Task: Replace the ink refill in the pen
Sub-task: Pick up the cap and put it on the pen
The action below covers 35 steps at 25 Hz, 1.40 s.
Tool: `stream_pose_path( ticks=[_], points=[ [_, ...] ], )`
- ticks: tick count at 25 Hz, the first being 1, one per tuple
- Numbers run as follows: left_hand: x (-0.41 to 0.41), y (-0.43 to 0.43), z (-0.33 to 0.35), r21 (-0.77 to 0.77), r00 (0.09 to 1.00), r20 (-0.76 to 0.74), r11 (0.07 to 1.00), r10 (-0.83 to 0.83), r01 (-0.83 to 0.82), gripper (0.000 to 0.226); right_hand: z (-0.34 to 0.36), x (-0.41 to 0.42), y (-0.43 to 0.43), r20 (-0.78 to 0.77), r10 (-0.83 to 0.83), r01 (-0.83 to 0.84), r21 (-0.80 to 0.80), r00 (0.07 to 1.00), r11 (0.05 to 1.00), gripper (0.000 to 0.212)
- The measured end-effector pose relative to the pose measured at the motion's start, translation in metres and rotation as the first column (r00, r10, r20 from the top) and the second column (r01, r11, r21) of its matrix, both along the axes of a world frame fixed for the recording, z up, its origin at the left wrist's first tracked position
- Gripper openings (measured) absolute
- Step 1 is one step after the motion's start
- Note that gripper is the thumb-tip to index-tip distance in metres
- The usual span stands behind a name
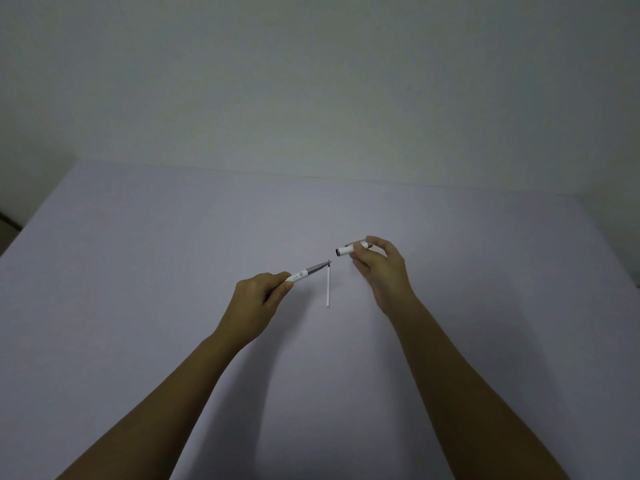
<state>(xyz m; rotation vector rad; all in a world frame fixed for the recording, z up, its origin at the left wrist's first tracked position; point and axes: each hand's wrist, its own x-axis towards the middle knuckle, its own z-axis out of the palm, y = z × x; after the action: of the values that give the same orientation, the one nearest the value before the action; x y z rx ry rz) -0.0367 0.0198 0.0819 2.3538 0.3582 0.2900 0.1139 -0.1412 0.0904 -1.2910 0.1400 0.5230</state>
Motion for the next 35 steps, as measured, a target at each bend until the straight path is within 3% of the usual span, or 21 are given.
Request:
stream_pose_path(
  ticks=[7,14,22,27,32,35],
  points=[
    [0.000,0.001,0.006,0.022,1.000,0.023,1.000,0.016,-0.016,0.034,0.001,-0.008,0.000,0.089,0.080,-0.076,-0.047,0.993,0.996,0.035],
    [0.003,-0.002,0.011,0.021,1.000,0.018,1.000,0.003,-0.004,0.029,0.004,-0.014,0.004,0.147,0.162,-0.146,-0.118,0.976,0.982,0.038],
    [0.005,-0.007,0.010,0.008,0.998,0.062,1.000,-0.005,0.005,0.048,0.002,-0.029,0.006,0.242,0.221,-0.172,-0.206,0.945,0.963,0.021],
    [0.004,-0.005,0.005,0.014,0.998,0.059,1.000,0.017,-0.018,0.032,-0.005,-0.033,0.012,0.236,0.237,-0.195,-0.189,0.942,0.962,0.018],
    [0.010,0.001,-0.007,0.094,0.998,-0.021,0.993,-0.063,0.065,0.045,-0.007,-0.025,0.017,0.257,0.341,-0.226,-0.390,0.904,0.893,0.038],
    [0.020,0.000,-0.024,0.113,0.992,-0.111,0.991,-0.064,0.077,0.037,-0.011,-0.016,0.021,0.235,0.421,-0.282,-0.459,0.876,0.843,0.051]
  ],
)
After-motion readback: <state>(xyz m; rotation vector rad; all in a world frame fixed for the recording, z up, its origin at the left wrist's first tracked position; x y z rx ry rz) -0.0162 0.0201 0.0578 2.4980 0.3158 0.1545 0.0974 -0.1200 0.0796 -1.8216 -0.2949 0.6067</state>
